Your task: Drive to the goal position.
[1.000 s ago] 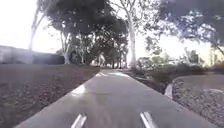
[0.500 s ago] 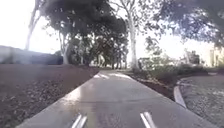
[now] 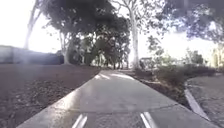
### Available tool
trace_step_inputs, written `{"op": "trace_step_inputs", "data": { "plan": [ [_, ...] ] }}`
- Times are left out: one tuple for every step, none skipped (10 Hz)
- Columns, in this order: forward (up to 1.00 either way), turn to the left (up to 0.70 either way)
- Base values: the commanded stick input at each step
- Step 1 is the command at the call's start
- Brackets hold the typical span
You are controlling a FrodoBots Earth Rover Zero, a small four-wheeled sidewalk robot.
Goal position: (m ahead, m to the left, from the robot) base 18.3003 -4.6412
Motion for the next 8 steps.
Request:
{"op": "trace_step_inputs", "data": {
  "plan": [
    [0.98, 0.00],
    [0.98, 0.00],
    [0.98, 0.00],
    [0.98, 0.00],
    [0.97, 0.00],
    [0.98, 0.00],
    [0.98, 0.00],
    [0.98, 0.00]
  ]
}}
